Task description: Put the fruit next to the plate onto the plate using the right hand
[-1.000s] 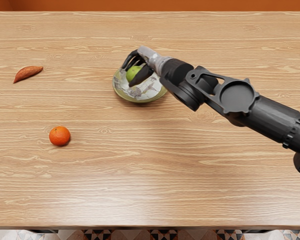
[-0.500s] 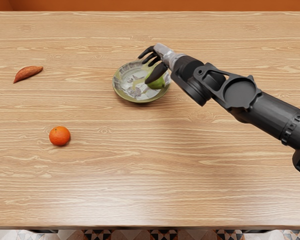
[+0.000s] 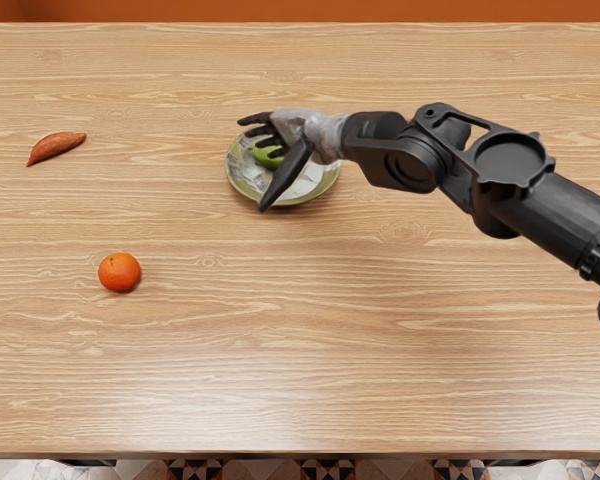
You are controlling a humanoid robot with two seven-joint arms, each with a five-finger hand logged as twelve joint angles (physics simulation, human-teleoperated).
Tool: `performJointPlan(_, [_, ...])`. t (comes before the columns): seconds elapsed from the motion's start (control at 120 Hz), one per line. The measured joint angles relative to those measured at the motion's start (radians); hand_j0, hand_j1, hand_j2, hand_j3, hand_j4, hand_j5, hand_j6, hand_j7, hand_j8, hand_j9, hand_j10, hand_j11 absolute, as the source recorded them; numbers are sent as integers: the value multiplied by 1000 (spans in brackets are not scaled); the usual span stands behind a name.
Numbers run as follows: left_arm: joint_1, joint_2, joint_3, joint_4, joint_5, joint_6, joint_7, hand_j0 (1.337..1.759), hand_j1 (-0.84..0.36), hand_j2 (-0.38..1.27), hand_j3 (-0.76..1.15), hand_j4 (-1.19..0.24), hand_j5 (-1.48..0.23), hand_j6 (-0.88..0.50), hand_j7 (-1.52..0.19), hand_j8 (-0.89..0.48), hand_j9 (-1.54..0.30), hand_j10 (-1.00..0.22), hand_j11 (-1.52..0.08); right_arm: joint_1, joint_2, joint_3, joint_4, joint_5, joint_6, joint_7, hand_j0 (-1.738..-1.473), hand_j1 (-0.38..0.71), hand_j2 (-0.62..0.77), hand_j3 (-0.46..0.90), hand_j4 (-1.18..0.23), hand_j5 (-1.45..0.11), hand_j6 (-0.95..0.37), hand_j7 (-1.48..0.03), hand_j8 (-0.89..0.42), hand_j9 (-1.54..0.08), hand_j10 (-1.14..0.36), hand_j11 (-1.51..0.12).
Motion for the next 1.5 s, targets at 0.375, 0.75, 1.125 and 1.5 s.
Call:
performJointPlan(0.375, [0, 0, 0, 0, 0, 0, 0, 1658, 325, 4, 0, -21, -27, -21, -27, -21, -27, -21, -26, -77, -229, 47, 65, 265, 325, 85, -1658, -336, 0, 0, -12, -15, -12, -15, -11, -15, -11, -15])
performJointPlan(0.75, [0, 0, 0, 0, 0, 0, 0, 1658, 325, 4, 0, -21, -27, -21, -27, -21, -27, -21, -27, -207, -551, 42, 361, 414, 345, 86, -1658, -348, 1, 0, -2, -2, -1, -2, -1, -2, -1, -2])
performJointPlan(1.125, [0, 0, 0, 0, 0, 0, 0, 1658, 325, 4, 0, -21, -27, -21, -27, -21, -27, -21, -27, -273, -719, 36, 404, 466, 345, 83, -1658, -349, 1, 0, 0, 0, 1, 0, 0, 0, 0, 0])
performJointPlan(1.5, [0, 0, 0, 0, 0, 0, 0, 1658, 325, 4, 0, -21, -27, -21, -27, -21, -27, -21, -27, -285, -732, 38, 435, 469, 345, 77, -1658, -349, 1, 0, 0, 0, 1, 0, 1, 0, 1, 0])
